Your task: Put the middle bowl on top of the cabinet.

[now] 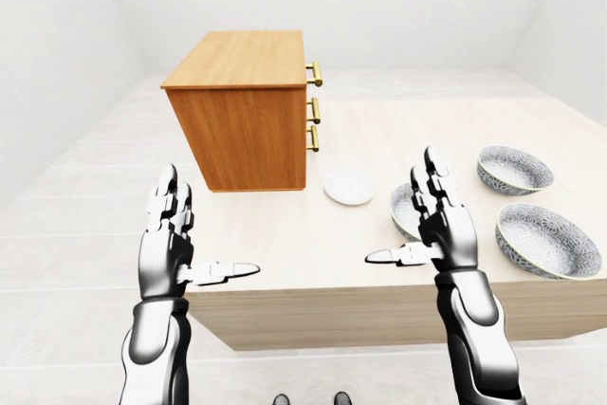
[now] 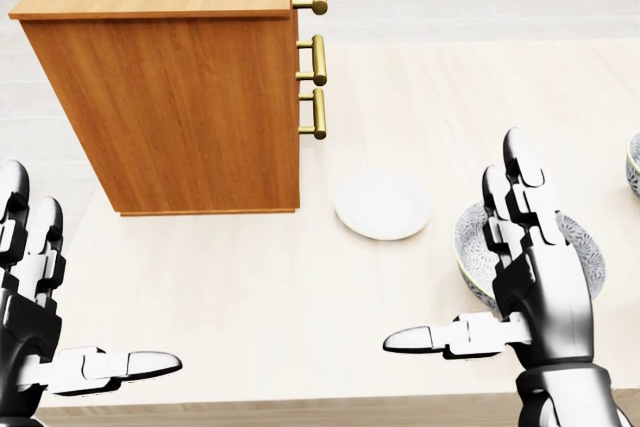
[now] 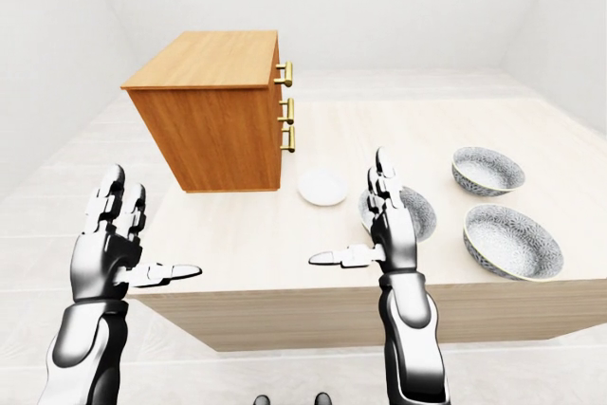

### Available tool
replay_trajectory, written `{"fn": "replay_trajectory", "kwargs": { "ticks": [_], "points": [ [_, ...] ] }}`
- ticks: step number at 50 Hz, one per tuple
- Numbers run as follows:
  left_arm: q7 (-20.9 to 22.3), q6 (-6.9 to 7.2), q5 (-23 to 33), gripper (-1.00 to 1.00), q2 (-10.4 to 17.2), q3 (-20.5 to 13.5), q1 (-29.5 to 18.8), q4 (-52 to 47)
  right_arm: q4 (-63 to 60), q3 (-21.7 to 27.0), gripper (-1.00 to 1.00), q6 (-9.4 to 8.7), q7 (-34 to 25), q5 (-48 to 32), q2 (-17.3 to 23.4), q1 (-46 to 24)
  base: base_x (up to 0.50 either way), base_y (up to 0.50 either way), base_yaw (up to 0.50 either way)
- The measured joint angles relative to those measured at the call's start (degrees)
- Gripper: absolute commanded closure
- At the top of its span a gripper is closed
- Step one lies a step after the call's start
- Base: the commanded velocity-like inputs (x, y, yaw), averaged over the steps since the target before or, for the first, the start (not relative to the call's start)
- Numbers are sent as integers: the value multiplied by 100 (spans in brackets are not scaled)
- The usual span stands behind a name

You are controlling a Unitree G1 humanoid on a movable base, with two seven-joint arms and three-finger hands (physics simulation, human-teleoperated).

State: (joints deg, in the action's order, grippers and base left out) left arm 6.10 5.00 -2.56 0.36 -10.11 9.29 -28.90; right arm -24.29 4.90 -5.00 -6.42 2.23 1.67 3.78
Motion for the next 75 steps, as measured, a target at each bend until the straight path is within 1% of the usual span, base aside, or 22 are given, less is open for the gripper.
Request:
{"fn": "replay_trajectory", "kwargs": {
  "ticks": [15, 35, 48, 63, 75],
  "points": [
    [-17, 0, -1, -100, -2, -26, 44, -27, -43, -35, -100, 0, -32, -107, -12, 99, 49, 0, 0],
    [36, 0, -76, -100, -40, -95, 143, -192, -230, -106, -100, 0, -33, -240, -49, 250, 0, 0, 0],
    [57, 0, -40, -100, -38, -121, 132, -193, -292, -181, -100, 0, 27, -426, -78, 323, 39, 0, 0],
    [80, 0, -4, -100, -53, -149, 181, -202, -299, -199, -100, 0, 96, -514, -97, 403, 0, 0, 0],
    [-30, 0, 113, -100, -83, -148, 201, -147, -283, -161, -100, 0, 94, -495, -94, 421, 0, 0, 0]
  ]
}}
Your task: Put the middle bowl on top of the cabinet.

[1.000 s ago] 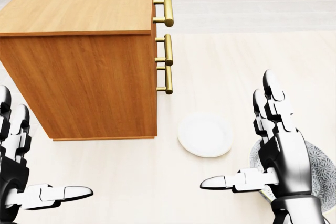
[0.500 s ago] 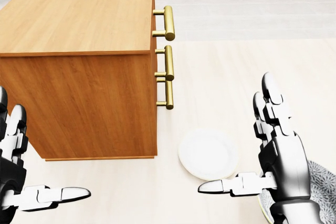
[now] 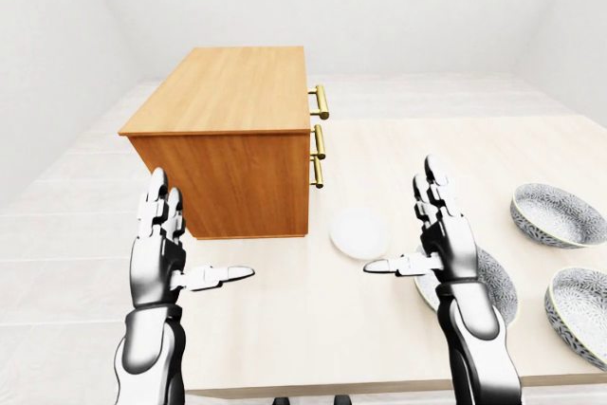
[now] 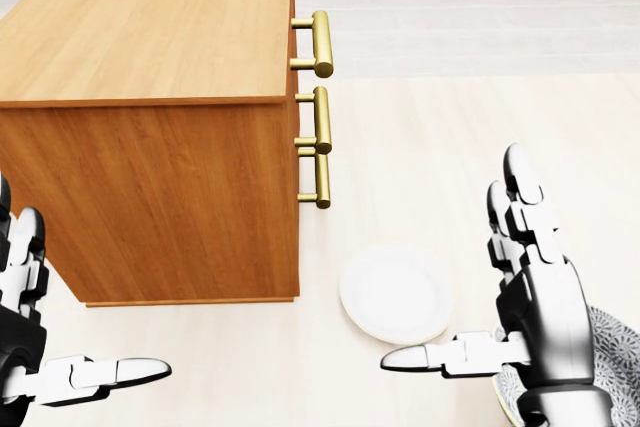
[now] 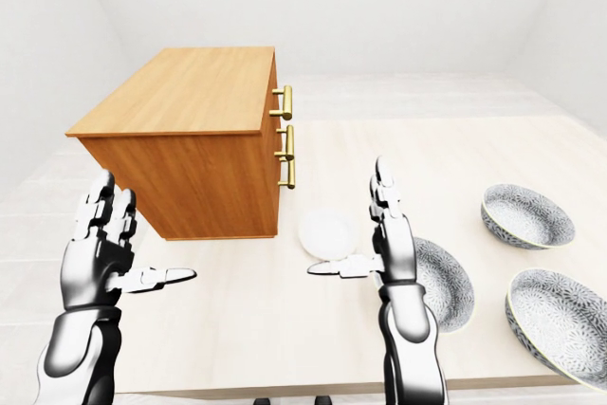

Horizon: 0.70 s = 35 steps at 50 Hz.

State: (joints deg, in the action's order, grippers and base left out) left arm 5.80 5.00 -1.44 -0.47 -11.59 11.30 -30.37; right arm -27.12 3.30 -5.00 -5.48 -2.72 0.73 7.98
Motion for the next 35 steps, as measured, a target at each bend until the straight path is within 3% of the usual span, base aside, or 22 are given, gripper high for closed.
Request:
{"fn": "replay_trajectory", "kwargs": {
  "ticks": [35],
  "points": [
    [-246, 0, 374, -100, -12, -79, 76, -70, -82, 9, -100, 0, -55, -102, 36, 5, 0, 0, 0]
  ]
}}
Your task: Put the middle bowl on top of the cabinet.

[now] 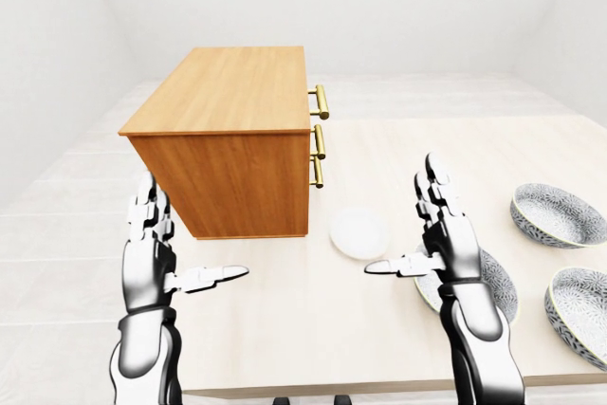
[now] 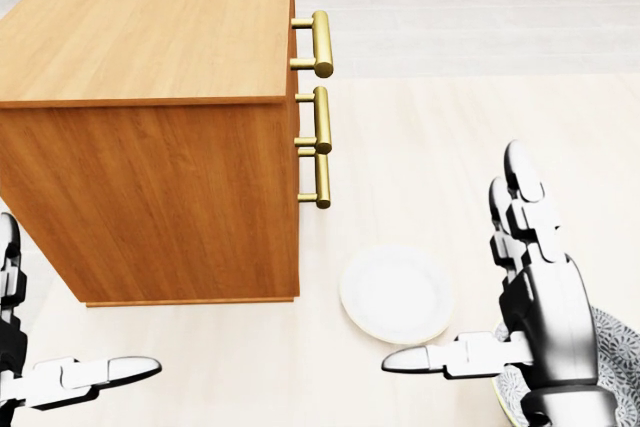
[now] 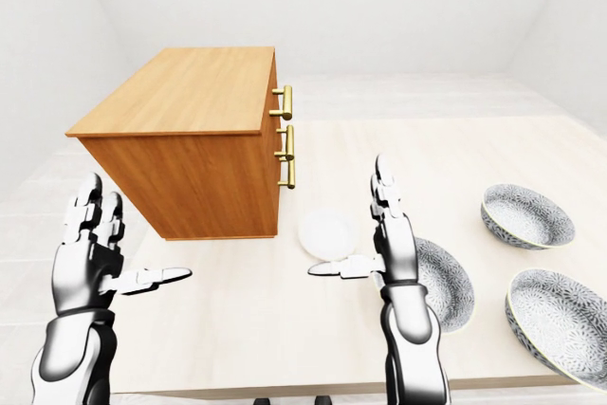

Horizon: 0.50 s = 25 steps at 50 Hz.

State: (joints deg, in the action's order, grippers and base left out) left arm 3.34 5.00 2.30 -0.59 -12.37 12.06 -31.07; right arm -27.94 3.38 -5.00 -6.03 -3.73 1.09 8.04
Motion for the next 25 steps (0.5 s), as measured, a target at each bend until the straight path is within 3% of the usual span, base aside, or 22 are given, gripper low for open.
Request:
{"fn": "replay_trajectory", "kwargs": {
  "ticks": [25],
  "points": [
    [-140, 0, 106, -100, 62, -41, -247, 214, -515, -47, -100, 88, -109, -1007, 53, 455, 0, 0, 0]
  ]
}}
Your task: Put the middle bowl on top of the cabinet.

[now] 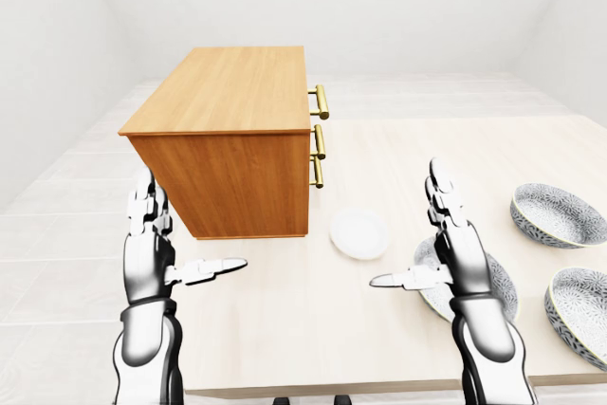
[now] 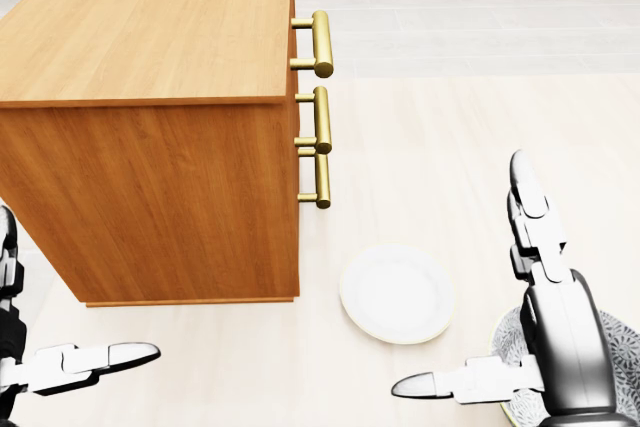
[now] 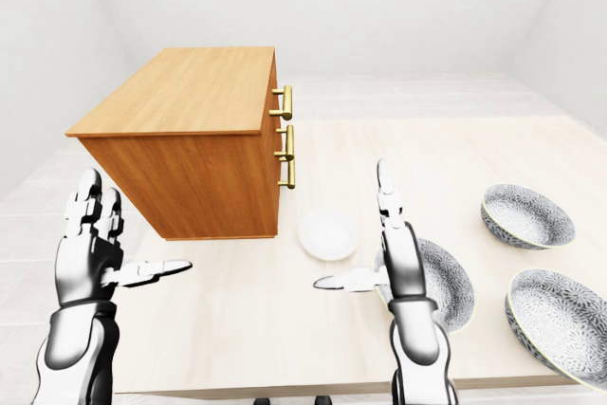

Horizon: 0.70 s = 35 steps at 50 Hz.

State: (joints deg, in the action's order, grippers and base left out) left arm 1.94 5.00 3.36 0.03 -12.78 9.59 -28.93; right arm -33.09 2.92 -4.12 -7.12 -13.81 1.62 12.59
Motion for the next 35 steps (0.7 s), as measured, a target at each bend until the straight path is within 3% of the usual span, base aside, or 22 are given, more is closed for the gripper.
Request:
{"fn": "replay_trajectory", "kwargs": {
  "ticks": [21, 35],
  "points": [
    [-52, 0, -119, -100, 133, -96, -208, 227, -558, 245, -100, 262, -253, -1062, -119, 661, 0, 0, 0],
    [-61, 0, -150, -100, 160, -137, -252, 246, -491, 560, -100, 426, -404, -1701, -174, 625, 0, 0, 0]
  ]
}}
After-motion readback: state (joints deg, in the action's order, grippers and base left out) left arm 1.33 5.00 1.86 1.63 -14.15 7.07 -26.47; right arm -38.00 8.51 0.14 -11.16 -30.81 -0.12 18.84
